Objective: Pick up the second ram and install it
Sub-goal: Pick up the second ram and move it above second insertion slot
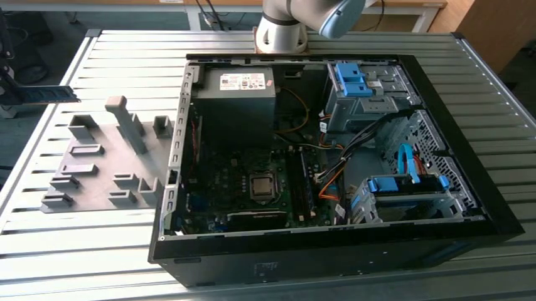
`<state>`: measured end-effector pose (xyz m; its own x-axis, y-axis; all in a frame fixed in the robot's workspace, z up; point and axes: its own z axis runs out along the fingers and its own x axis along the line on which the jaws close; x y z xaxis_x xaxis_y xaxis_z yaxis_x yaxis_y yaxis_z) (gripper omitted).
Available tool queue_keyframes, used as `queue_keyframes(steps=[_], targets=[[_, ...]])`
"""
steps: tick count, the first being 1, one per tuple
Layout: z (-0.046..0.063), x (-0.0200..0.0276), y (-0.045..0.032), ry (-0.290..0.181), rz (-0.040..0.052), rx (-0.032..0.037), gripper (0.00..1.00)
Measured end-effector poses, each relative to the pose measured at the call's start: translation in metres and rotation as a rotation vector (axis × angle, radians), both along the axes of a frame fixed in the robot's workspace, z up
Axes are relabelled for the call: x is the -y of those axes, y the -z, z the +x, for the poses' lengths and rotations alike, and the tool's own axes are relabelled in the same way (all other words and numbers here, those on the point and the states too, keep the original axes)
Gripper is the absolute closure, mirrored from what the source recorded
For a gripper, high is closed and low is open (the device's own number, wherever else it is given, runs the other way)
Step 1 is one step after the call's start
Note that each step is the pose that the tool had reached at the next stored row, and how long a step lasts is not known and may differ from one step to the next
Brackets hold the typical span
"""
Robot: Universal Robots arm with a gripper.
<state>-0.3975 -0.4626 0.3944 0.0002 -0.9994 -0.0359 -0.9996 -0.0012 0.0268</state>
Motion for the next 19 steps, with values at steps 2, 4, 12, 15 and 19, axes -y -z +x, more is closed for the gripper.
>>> queue_keyframes(steps=[2,4,12,15,19], targets=[[0.0007,0.0,0.0,0.0,0.0,0.0,0.86],[0.0012,0.0,0.0,0.0,0.0,-0.0001,0.86],[0.0031,0.0,-0.0001,0.0,-0.0001,-0.0001,0.86],[0.0039,0.0,0.0,0.0,0.0,0.0,0.86],[0.0051,0.0,-0.0001,0.0,-0.0001,-0.0001,0.86]])
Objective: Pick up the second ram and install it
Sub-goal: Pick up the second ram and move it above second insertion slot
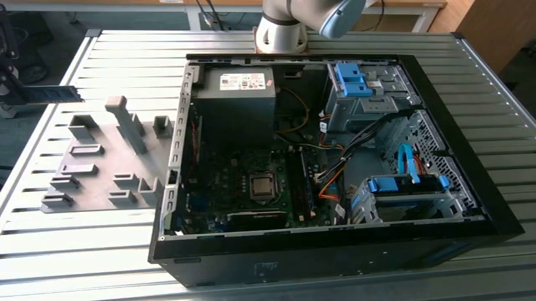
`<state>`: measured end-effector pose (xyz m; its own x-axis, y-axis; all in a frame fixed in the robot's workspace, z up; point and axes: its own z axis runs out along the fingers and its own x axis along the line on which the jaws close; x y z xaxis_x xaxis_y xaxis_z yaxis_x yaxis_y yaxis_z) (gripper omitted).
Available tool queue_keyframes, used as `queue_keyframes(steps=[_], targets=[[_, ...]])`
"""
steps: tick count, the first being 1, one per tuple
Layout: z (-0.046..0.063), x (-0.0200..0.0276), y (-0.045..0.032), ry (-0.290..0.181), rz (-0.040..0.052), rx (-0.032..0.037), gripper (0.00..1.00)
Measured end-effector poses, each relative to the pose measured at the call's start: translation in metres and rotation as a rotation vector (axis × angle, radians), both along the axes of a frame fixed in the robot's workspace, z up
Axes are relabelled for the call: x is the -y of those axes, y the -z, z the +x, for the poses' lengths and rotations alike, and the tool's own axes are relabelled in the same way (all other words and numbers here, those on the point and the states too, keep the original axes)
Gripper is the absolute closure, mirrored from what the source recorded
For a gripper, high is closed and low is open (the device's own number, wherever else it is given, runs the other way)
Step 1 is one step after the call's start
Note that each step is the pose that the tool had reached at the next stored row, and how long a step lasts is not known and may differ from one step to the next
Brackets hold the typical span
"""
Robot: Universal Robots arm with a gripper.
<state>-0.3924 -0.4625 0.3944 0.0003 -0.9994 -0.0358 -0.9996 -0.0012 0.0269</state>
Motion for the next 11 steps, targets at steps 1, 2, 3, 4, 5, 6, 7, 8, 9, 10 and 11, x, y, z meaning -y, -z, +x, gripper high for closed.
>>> queue_keyframes(steps=[1,2,3,4,5,6,7,8,9,10,11], targets=[[0.0003,0.0,0.0,0.0,0.0,0.0,0.86],[0.0006,0.0,0.0,0.0,0.0001,0.0,0.86],[0.0009,0.0,0.0001,0.0,0.0001,0.0,0.86],[0.0013,0.0,0.0,0.0,0.0001,0.0001,0.86],[0.0016,0.0,0.0,0.0,0.0,0.0,0.86],[0.0018,0.0,0.0001,0.0,0.0001,0.0001,0.86],[0.0019,0.0,0.0001,0.0,0.0001,0.0,0.86],[0.0021,0.0,0.0,0.0,0.0,0.0,0.86],[0.0021,0.0,0.0,0.0,0.0,0.0,0.86],[0.0021,0.0,0.0,0.0,0.0,0.0,0.86],[0.0021,0.0,0.0,0.0,0.0,0.0,0.86]])
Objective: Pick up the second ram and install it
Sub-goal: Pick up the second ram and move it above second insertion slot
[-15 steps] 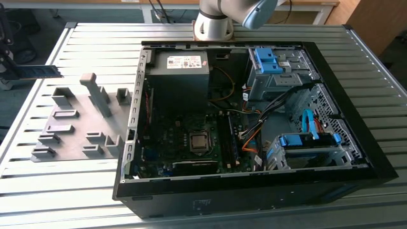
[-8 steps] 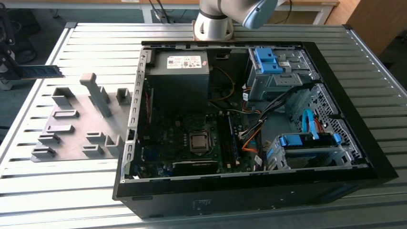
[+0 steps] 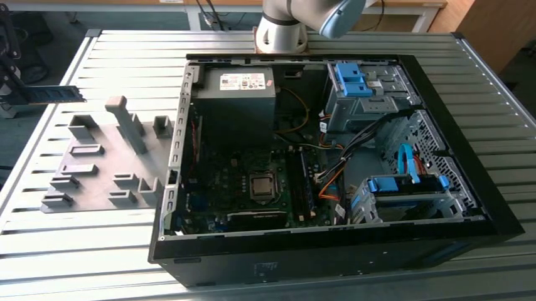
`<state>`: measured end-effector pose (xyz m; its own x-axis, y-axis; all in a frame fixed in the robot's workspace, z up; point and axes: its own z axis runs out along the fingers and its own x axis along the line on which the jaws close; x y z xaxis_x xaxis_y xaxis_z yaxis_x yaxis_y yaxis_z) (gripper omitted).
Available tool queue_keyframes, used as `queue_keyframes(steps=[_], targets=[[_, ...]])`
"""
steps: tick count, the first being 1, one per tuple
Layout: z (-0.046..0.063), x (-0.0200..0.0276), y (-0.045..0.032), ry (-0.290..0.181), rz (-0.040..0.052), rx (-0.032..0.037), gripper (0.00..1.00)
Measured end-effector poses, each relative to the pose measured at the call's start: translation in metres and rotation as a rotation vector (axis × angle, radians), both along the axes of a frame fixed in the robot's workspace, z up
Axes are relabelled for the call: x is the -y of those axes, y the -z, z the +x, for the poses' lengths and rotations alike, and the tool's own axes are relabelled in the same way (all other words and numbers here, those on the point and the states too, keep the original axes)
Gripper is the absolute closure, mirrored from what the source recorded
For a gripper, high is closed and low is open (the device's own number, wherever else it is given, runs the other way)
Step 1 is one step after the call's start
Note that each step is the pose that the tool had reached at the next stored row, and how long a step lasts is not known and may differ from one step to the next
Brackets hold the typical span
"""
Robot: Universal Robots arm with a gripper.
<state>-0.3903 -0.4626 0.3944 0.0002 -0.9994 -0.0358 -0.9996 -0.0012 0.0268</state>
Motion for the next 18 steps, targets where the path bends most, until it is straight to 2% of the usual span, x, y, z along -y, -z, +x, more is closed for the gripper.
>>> queue_keyframes(steps=[18], targets=[[0.0,0.0,-0.0054,0.0,0.0,0.0,0.86]])
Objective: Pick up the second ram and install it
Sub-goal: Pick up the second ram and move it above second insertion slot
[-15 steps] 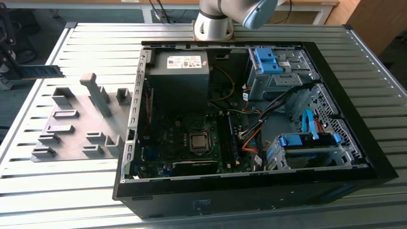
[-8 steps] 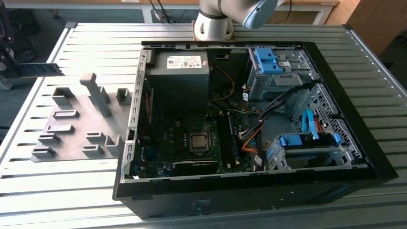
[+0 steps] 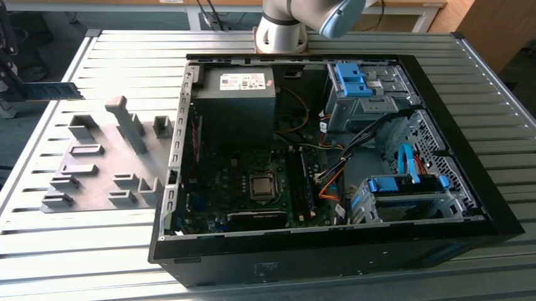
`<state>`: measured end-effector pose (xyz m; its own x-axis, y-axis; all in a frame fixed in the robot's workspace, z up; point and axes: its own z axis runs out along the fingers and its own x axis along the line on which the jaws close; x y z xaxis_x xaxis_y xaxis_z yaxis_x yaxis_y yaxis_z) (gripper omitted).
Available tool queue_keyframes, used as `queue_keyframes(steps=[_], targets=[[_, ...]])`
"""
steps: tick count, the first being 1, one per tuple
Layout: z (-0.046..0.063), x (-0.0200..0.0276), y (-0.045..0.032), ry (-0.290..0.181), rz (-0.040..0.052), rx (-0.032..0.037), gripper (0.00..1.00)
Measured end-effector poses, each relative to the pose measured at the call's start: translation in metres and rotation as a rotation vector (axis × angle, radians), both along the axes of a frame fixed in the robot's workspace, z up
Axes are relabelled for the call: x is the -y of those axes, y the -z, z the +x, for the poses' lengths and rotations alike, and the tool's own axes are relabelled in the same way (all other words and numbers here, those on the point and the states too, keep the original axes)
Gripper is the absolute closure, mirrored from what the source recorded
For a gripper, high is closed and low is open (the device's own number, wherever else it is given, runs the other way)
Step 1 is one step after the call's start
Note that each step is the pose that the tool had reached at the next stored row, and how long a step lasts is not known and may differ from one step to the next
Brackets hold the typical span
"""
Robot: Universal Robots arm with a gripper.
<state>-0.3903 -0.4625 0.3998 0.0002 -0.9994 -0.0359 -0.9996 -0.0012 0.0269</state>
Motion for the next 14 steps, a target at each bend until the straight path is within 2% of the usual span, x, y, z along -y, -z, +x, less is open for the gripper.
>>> queue_keyframes(steps=[14], targets=[[0.012,0.0,0.0,0.0,0.0,0.0,0.86]])
